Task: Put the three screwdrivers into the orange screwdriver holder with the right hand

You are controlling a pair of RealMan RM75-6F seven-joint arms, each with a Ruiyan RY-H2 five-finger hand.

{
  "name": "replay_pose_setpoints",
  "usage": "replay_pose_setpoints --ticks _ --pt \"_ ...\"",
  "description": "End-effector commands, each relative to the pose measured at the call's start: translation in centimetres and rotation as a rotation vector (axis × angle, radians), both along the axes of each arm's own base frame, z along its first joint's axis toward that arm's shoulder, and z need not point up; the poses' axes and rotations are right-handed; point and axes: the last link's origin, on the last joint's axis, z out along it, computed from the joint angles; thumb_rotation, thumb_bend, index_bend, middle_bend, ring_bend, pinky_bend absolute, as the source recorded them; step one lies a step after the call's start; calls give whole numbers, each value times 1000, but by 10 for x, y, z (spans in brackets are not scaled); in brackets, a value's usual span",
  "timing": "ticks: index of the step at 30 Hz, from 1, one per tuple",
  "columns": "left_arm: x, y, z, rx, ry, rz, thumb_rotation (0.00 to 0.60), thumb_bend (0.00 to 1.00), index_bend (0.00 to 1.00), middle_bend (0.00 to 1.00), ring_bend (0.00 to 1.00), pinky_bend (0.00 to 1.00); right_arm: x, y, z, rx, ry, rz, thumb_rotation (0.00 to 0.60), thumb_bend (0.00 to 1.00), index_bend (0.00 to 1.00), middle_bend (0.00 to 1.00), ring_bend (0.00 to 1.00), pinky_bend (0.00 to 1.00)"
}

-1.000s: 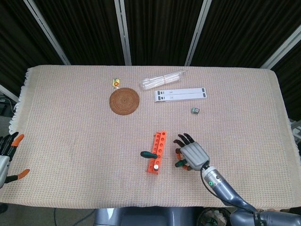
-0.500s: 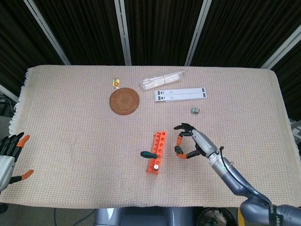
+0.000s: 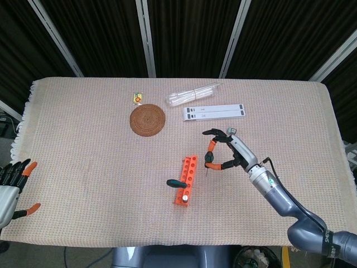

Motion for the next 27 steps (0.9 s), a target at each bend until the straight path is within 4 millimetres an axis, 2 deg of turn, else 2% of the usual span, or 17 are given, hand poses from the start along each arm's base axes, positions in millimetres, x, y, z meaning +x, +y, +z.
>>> replay_pose_setpoints --ticks 1,13,27 --pt "1 0 1 6 -1 -2 600 81 0 0 0 0 12 -8 2 -1 -58 -8 600 234 602 168 0 0" --pt "0 1 4 15 -4 -2 600 83 0 0 0 0 28 -13 -7 9 -56 11 600 234 603 168 0 0" --pt "-3 2 4 15 -4 5 600 83 0 0 0 0 28 -14 -21 30 -27 12 600 233 603 168 0 0"
